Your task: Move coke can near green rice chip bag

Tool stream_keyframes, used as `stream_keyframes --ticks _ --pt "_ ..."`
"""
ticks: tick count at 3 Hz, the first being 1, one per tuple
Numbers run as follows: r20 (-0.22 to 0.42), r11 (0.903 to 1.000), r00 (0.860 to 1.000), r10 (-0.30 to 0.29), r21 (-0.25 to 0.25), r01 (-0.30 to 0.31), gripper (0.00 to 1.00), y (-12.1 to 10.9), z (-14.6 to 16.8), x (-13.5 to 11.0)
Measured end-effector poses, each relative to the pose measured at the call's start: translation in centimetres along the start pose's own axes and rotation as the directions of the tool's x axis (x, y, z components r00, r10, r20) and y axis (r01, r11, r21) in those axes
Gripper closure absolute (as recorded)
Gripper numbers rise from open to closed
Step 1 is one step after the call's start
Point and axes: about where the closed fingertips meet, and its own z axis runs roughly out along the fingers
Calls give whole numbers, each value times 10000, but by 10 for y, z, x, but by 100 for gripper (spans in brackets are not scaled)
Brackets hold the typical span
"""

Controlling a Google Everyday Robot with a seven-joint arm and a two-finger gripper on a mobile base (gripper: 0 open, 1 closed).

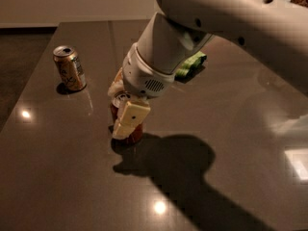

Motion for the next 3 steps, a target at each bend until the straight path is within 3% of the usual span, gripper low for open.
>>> stream_keyframes --ticks 1,3 --pt "-54 10000 10000 73 65 -73 58 -6 -4 3" --pt "-79 9929 9966 821 872 -811 100 -41 -49 24"
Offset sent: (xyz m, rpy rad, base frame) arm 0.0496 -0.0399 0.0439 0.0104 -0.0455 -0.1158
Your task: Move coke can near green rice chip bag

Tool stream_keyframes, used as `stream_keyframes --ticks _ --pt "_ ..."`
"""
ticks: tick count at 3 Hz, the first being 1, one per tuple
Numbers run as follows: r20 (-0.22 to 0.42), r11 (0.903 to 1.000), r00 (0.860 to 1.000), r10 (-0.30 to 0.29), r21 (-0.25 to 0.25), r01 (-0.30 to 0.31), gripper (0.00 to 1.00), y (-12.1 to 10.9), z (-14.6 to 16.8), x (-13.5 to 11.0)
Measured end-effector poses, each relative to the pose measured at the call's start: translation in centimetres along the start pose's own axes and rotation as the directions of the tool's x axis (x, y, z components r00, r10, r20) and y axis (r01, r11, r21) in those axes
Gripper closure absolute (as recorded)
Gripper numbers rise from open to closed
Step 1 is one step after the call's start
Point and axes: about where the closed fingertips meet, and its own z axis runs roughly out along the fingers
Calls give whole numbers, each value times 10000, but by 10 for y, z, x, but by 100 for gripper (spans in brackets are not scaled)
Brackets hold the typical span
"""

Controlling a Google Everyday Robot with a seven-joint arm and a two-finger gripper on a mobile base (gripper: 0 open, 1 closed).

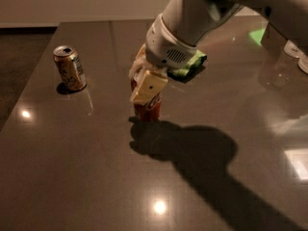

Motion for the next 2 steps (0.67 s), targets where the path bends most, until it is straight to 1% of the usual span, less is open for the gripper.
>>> stream_keyframes --ticks 1,2 --pt "204 9959 9962 848 286 -853 100 -33 -18 22" --pt "451 9866 9863 1588 305 -1603 100 -69 -24 41"
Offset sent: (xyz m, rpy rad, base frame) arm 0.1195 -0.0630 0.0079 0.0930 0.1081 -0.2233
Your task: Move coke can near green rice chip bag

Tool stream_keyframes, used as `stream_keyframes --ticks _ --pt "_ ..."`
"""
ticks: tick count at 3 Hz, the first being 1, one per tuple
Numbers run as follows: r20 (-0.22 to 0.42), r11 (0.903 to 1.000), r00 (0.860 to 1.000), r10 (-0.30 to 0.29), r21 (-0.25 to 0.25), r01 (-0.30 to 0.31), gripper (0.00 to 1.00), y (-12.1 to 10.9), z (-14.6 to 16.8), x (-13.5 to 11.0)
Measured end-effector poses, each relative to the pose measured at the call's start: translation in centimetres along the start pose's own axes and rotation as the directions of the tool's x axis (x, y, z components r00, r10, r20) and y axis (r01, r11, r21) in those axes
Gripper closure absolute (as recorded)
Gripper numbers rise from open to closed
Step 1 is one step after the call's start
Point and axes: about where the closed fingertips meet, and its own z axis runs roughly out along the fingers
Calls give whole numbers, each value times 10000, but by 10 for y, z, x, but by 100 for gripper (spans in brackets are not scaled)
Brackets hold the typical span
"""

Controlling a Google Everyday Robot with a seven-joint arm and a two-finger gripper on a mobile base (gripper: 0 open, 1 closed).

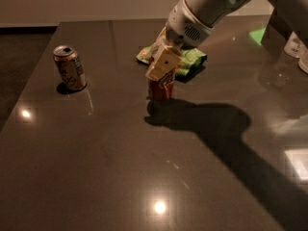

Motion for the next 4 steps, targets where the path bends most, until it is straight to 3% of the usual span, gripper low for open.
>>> stream_keyframes --ticks 1,4 --pt "196 9997 9995 228 -79 -227 87 -21 4 -2" --pt "-333 9957 9989 341 877 -311 18 -58 23 11"
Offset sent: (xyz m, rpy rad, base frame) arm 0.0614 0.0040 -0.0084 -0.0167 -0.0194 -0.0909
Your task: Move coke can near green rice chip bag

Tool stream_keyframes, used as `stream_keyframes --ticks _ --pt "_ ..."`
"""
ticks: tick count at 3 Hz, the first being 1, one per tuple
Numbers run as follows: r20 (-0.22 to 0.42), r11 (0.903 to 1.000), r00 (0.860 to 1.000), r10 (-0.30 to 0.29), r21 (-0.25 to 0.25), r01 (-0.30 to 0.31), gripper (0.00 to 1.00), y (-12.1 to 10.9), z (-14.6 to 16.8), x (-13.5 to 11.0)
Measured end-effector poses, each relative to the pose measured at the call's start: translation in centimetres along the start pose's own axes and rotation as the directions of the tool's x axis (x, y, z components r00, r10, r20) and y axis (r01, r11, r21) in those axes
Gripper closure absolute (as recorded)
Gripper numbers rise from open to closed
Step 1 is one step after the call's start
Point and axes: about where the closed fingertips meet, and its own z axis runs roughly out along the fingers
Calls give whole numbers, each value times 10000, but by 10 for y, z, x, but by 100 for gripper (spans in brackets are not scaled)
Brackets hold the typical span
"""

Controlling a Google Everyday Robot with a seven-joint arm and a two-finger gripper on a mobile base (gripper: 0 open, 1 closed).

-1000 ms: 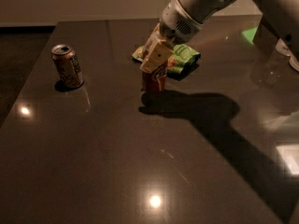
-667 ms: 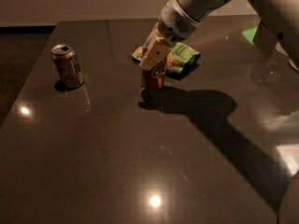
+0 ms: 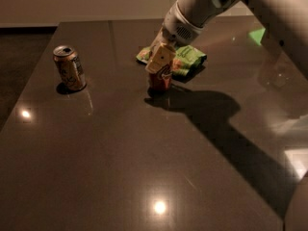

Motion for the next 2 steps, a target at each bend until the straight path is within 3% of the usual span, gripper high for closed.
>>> stream_keyframes --ticks 1,2 --pt "-212 9998 9998 -27 178 31 0 -9 6 9" --pt "-213 9998 9998 -28 177 31 0 -9 6 9"
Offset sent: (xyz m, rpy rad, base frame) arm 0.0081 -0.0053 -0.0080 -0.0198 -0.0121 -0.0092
